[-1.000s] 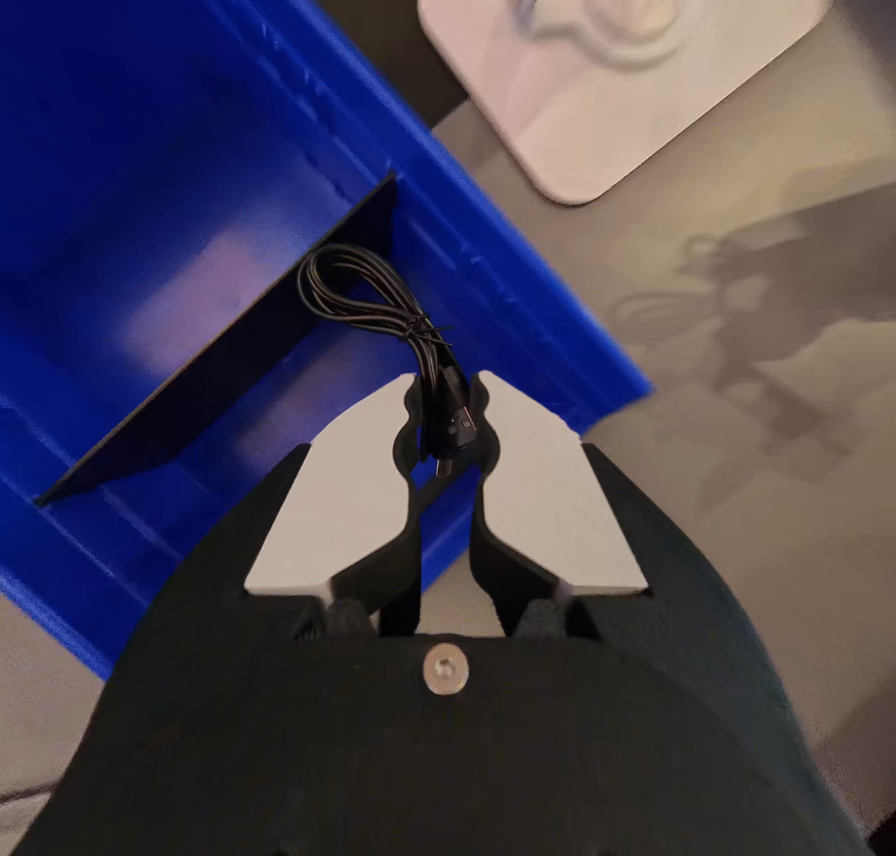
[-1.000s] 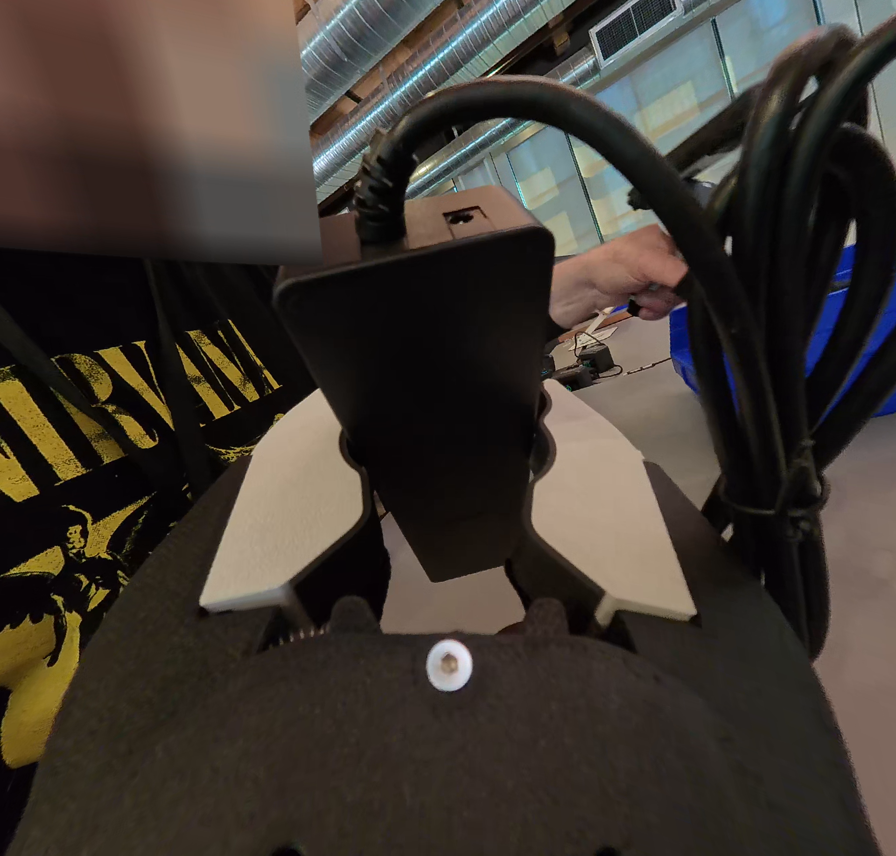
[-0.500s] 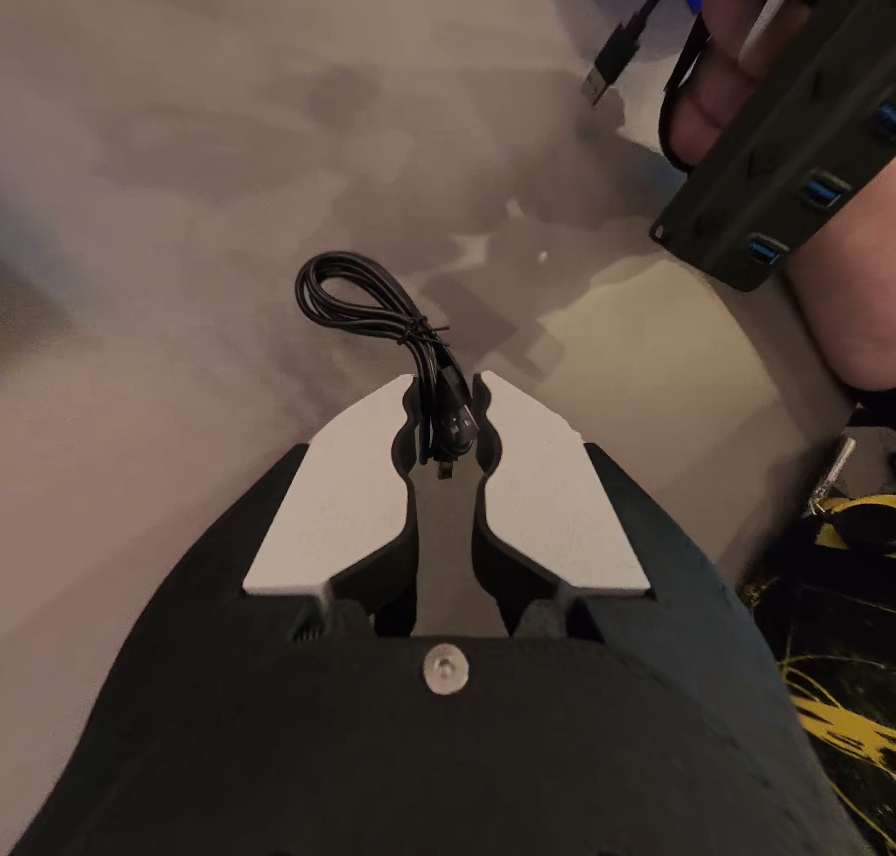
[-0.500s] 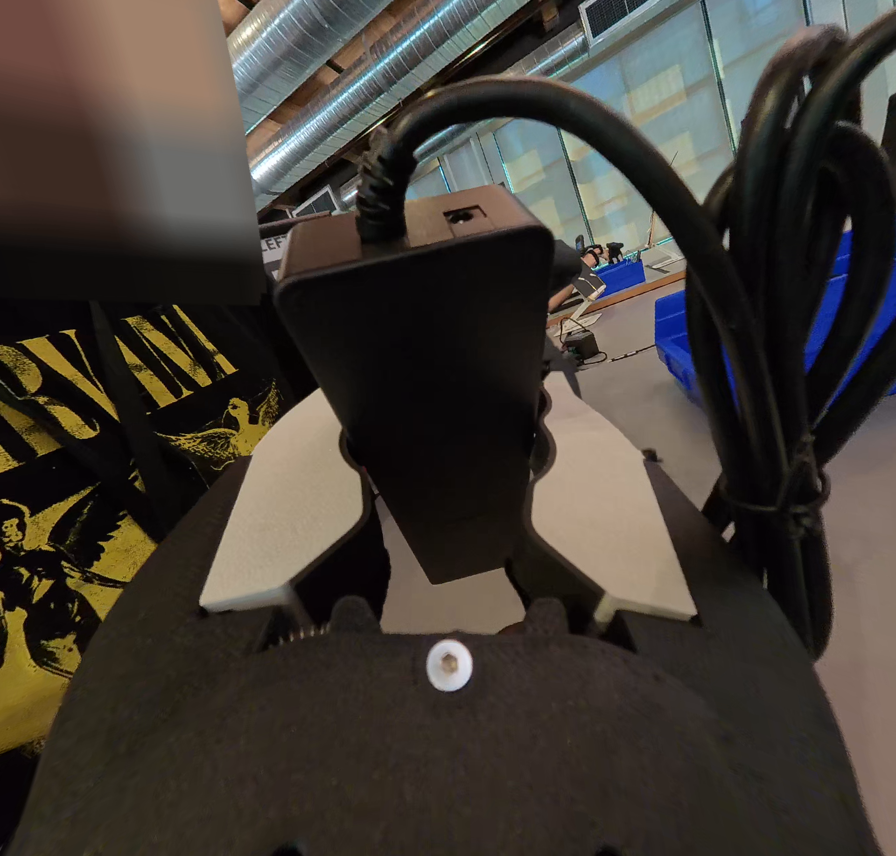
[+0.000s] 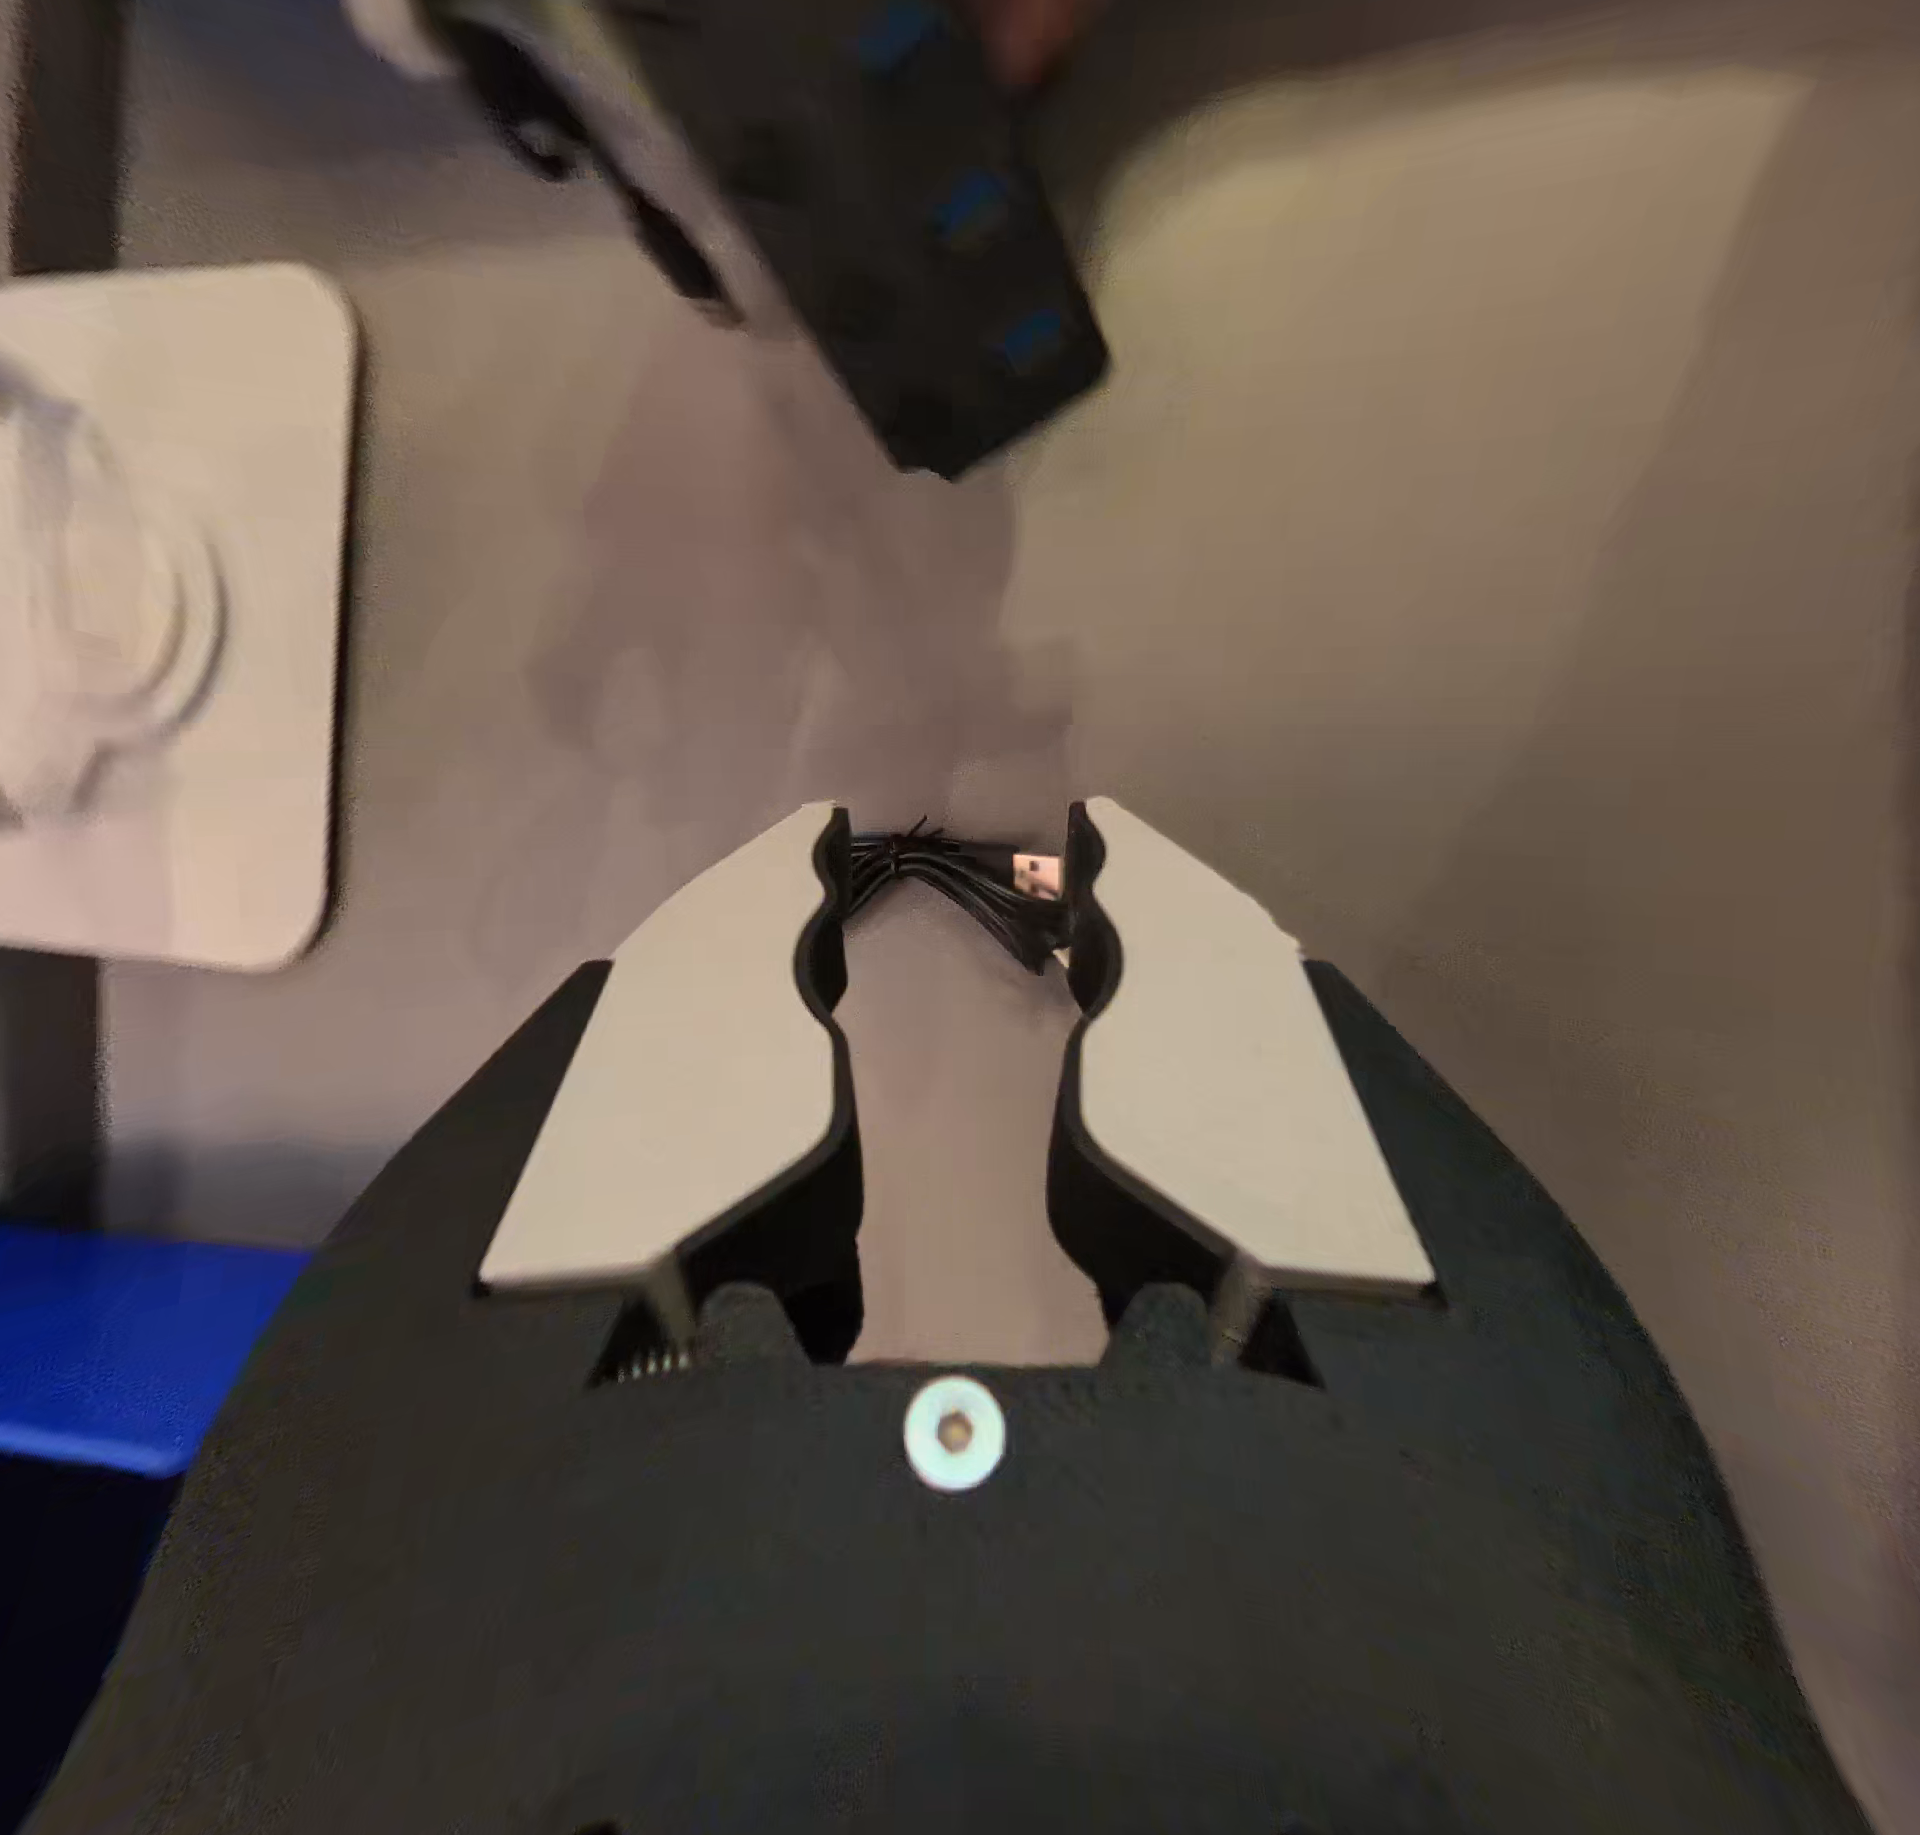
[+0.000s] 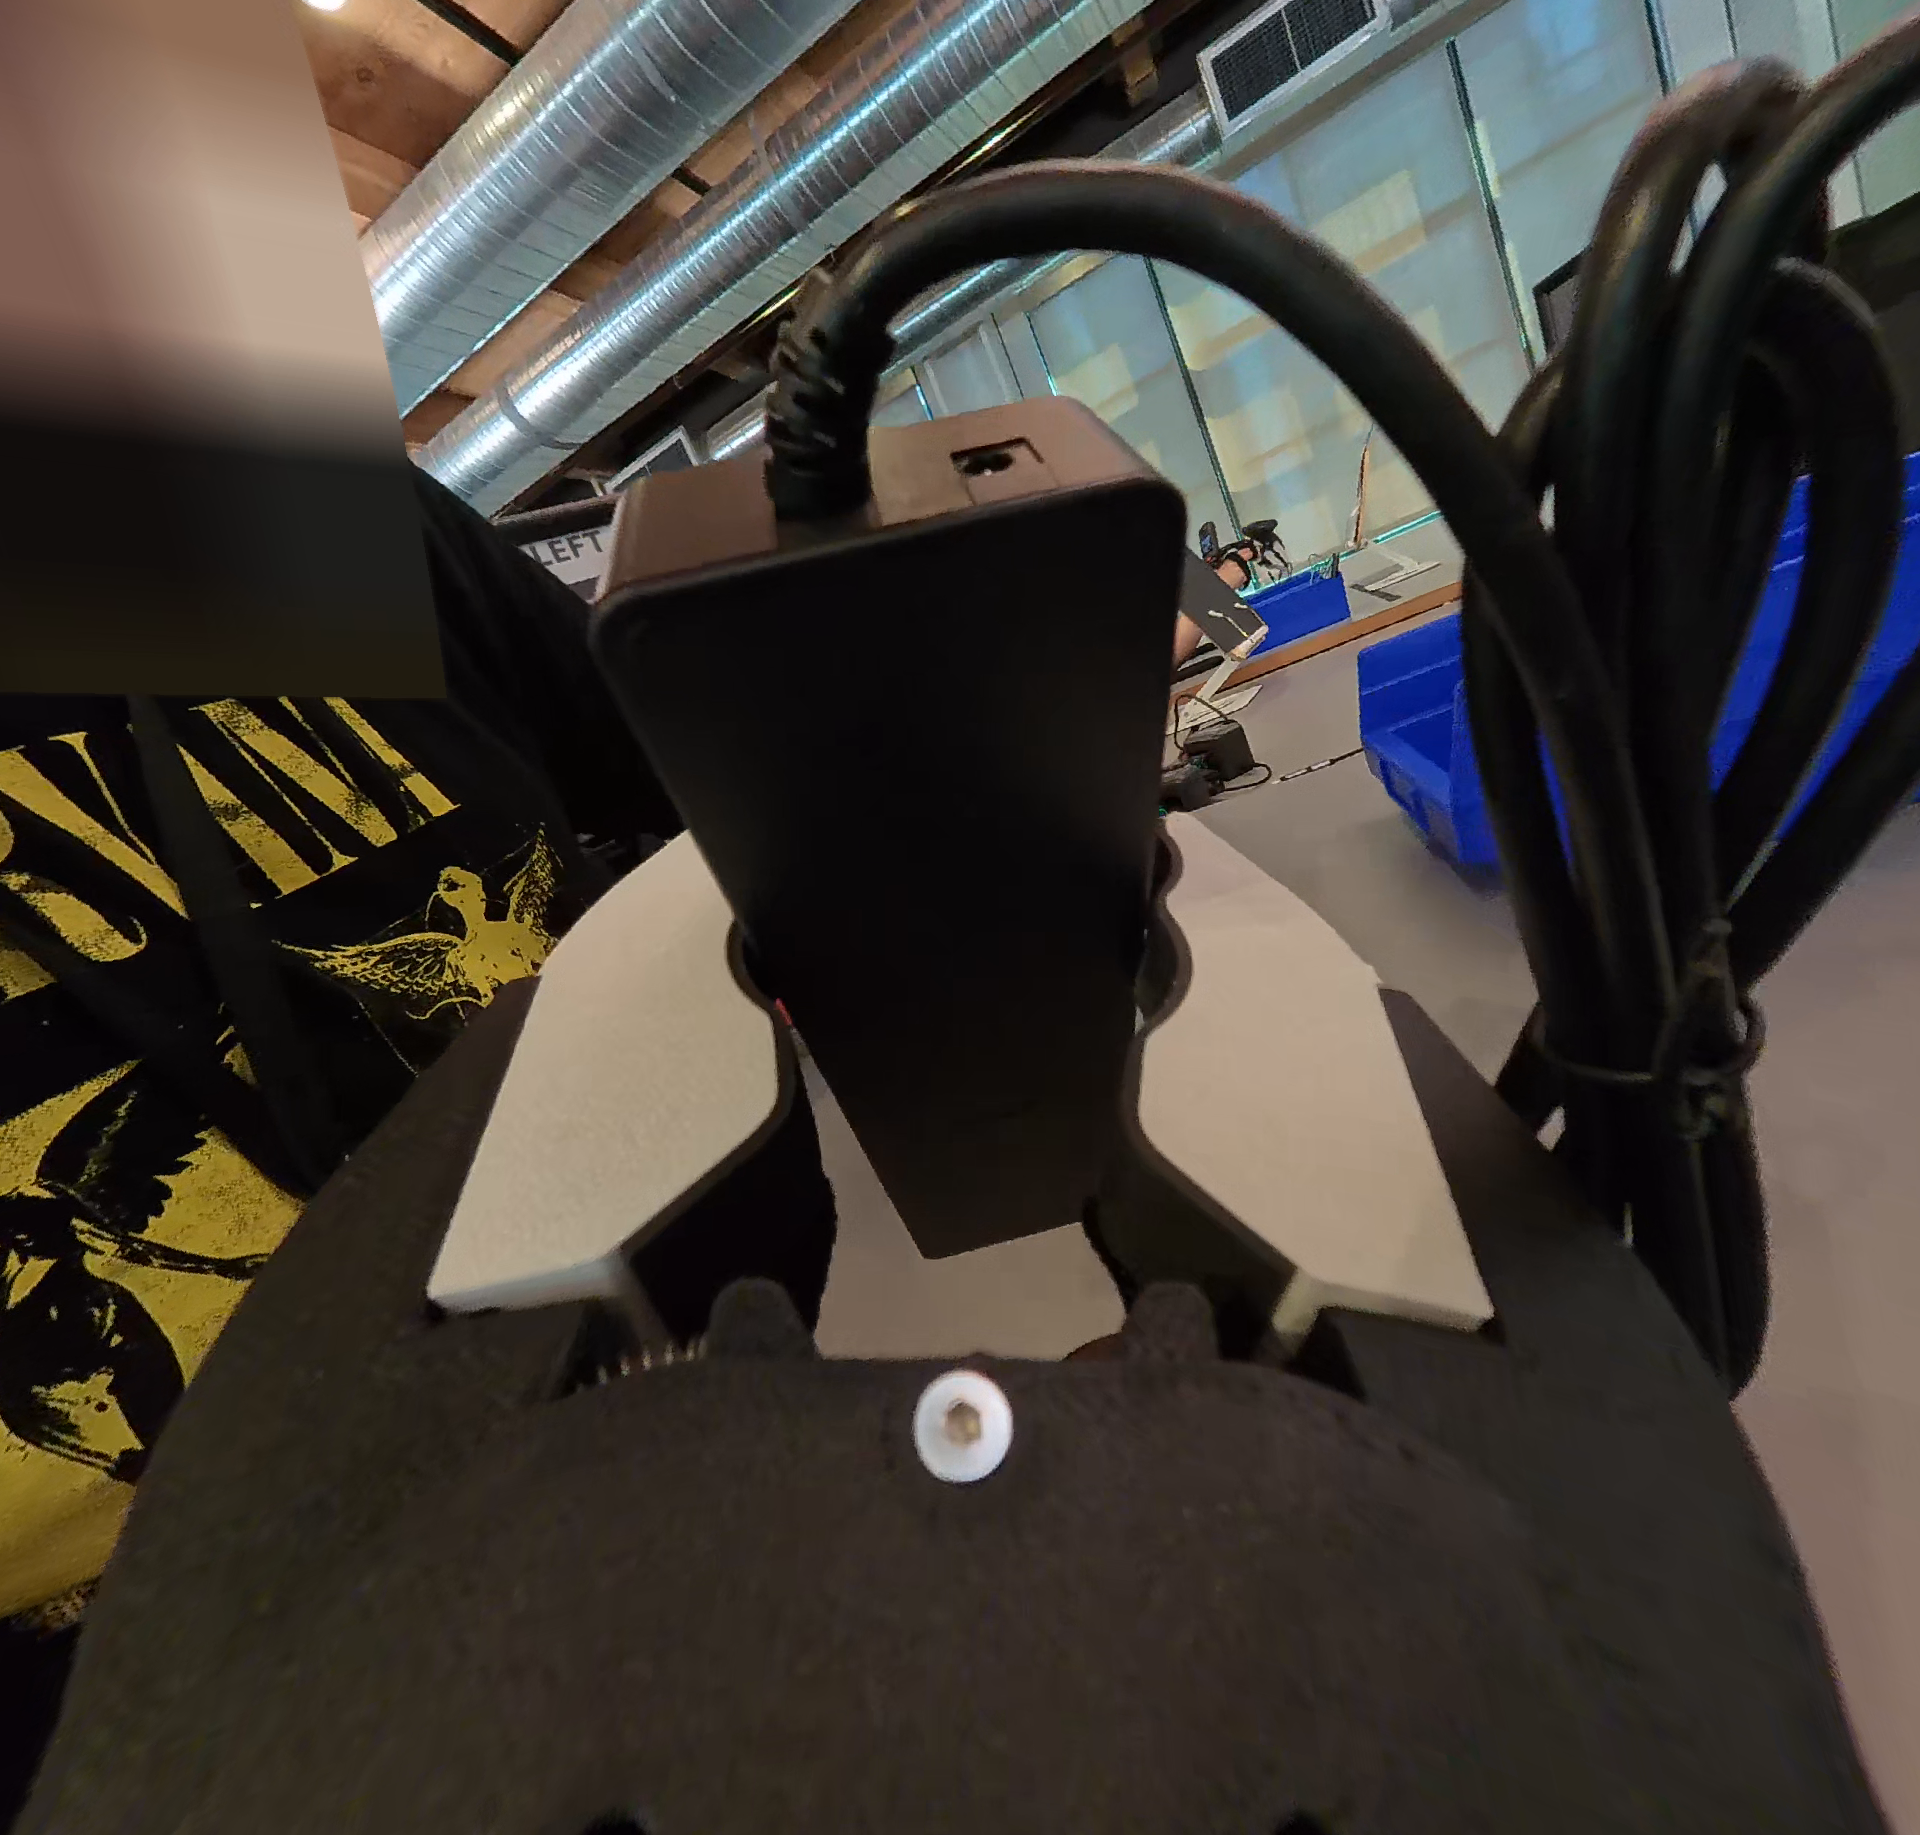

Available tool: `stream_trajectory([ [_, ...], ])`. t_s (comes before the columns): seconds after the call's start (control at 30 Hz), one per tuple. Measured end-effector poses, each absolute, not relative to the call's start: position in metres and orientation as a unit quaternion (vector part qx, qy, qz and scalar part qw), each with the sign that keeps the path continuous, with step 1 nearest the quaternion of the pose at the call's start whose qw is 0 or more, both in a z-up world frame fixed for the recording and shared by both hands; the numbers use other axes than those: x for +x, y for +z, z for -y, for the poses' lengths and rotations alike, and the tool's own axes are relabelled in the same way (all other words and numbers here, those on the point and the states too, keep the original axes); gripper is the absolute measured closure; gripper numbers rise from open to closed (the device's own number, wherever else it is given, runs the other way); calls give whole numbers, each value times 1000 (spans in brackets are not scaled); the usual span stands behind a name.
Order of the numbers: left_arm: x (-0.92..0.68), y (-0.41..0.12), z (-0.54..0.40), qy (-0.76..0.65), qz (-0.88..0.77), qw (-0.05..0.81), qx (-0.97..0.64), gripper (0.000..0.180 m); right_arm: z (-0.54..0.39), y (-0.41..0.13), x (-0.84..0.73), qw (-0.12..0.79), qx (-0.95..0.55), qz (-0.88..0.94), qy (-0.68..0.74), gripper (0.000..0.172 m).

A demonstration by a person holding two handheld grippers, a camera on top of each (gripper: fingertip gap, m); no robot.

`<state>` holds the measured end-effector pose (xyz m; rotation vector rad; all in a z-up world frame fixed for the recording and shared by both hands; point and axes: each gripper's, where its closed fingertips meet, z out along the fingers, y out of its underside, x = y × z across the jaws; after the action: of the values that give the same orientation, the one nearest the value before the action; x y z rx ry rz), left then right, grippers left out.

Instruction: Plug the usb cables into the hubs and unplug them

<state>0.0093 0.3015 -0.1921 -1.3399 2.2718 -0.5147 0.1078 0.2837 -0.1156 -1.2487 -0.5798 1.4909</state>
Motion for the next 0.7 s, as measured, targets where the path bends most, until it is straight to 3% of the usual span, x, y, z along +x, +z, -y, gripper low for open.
stream_trajectory([
  [0.13, 12, -231, -302, -104, -891, 216, -386, 140, -284, -115, 110, 531, -523, 241, 622, 106],
  [0.7, -6, -264, -321, -271, -804, 151, -506, 142, -287, -120, 109, 525, -527, 240, 624, 105],
])
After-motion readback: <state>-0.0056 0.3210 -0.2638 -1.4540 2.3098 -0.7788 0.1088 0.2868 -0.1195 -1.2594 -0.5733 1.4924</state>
